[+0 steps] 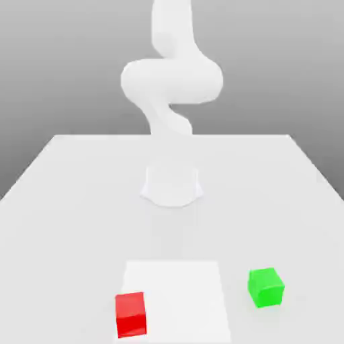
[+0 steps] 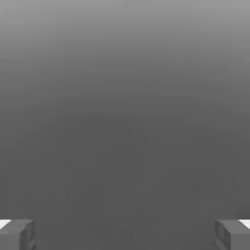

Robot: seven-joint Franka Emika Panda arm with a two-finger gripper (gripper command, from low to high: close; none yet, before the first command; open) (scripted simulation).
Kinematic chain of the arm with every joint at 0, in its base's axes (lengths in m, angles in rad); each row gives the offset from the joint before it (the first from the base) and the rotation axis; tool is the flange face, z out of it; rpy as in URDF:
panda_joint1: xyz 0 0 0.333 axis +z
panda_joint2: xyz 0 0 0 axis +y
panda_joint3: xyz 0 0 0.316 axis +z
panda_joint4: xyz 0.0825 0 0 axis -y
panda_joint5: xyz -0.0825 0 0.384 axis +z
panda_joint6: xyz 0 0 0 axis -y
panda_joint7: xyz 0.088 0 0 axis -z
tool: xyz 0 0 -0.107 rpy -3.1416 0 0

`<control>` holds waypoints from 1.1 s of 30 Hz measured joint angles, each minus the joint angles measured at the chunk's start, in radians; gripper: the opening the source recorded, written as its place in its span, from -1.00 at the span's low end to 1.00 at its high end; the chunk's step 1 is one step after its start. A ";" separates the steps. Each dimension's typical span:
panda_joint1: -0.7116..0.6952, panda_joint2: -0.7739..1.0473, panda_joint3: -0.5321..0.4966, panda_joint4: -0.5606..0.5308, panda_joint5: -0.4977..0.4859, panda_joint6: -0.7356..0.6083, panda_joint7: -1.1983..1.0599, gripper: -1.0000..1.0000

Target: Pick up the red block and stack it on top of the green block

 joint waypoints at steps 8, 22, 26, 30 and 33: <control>0.029 0.296 -0.071 -0.060 0.021 0.117 -0.117 0.00; 0.003 0.803 -0.121 -0.163 0.068 0.317 -0.324 0.00; -0.015 0.947 -0.113 -0.174 0.079 0.398 -0.364 0.00; -0.045 1.079 -0.076 -0.156 0.116 0.505 -0.394 -1.00; -0.045 1.079 -0.076 -0.156 0.115 0.505 -0.393 -1.00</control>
